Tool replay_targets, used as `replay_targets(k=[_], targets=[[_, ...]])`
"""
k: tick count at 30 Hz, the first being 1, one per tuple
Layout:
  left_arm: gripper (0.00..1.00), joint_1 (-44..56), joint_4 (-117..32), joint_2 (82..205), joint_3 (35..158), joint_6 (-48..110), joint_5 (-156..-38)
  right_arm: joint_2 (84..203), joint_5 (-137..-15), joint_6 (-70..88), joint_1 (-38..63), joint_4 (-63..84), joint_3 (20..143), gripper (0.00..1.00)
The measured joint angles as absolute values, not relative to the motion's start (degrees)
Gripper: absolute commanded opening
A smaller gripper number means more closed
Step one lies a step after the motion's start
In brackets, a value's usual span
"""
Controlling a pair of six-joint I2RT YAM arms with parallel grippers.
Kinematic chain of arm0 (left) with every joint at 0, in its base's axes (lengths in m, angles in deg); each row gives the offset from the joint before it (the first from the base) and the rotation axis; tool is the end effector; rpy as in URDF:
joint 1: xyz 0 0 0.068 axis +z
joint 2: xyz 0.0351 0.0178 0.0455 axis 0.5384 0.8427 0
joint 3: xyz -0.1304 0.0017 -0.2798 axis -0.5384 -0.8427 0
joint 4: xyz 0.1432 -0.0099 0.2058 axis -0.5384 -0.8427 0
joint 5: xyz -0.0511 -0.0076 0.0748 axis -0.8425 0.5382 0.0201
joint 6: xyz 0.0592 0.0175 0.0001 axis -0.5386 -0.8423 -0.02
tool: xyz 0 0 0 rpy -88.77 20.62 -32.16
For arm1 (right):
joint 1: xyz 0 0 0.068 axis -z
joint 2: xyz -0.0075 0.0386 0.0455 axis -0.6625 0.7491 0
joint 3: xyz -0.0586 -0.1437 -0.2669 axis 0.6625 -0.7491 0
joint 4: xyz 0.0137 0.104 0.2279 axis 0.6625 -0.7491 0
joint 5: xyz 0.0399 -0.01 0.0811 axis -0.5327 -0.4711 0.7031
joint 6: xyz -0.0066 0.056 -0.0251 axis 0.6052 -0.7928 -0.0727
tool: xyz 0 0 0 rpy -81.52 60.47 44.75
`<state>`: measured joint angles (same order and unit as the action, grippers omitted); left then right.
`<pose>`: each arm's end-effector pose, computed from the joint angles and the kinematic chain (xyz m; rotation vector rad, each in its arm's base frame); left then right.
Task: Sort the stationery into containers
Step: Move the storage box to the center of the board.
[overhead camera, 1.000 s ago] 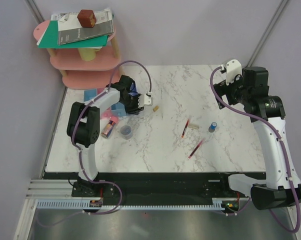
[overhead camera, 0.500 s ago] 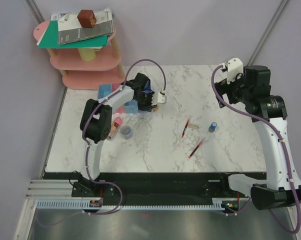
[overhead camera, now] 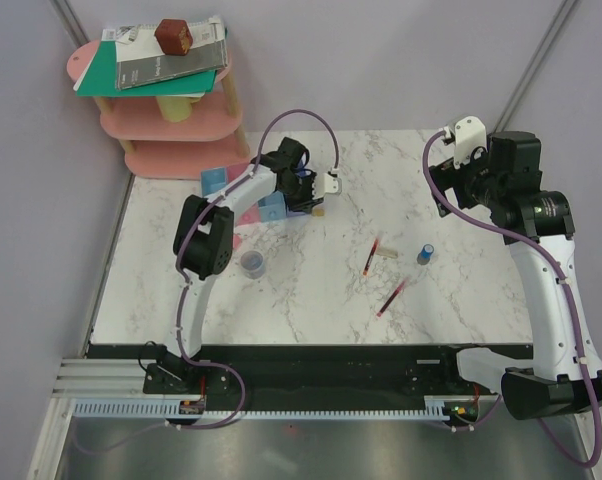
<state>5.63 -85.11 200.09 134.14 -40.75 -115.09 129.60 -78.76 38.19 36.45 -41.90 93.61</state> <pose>0.4484 -0.2511 0.2045 1.8469 1.7291 -0.3852 0.2012 0.0221 0.4639 -0.5579 2.0632 -0.0763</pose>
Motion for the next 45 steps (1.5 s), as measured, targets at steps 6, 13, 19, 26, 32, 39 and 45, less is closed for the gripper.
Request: replay_targets(k=[6, 13, 19, 26, 32, 39, 45], targets=[[0.32, 5.17, -84.76, 202.65, 138.09, -38.7, -113.39, 129.6, -78.57, 38.17, 36.45, -41.9, 93.59, 0.98], [0.31, 4.17, -83.66, 203.0, 138.6, -37.58, -112.45, 129.6, -78.55, 38.17, 36.45, -41.9, 93.59, 0.98], [0.31, 2.03, -81.79, 203.44, 138.73, -37.61, -111.7, 129.6, -78.44, 38.15, 36.45, -41.88, 93.59, 0.98], [0.31, 0.23, -80.45, 203.81, 139.16, -37.63, -110.89, 129.58, -78.46, 38.17, 36.45, -41.88, 93.57, 0.98], [0.3, -0.18, -78.2, 202.93, 136.83, -38.22, -112.62, 129.58, -78.46, 38.19, 36.45, -41.88, 93.57, 0.98], [0.29, -0.51, -80.43, 201.32, 134.53, -39.95, -117.04, 129.58, -78.44, 38.19, 36.45, -41.88, 93.57, 0.98], [0.29, -1.51, -85.41, 200.55, 134.22, -42.0, -120.6, 129.58, -78.44, 38.19, 36.45, -41.92, 93.59, 0.98]])
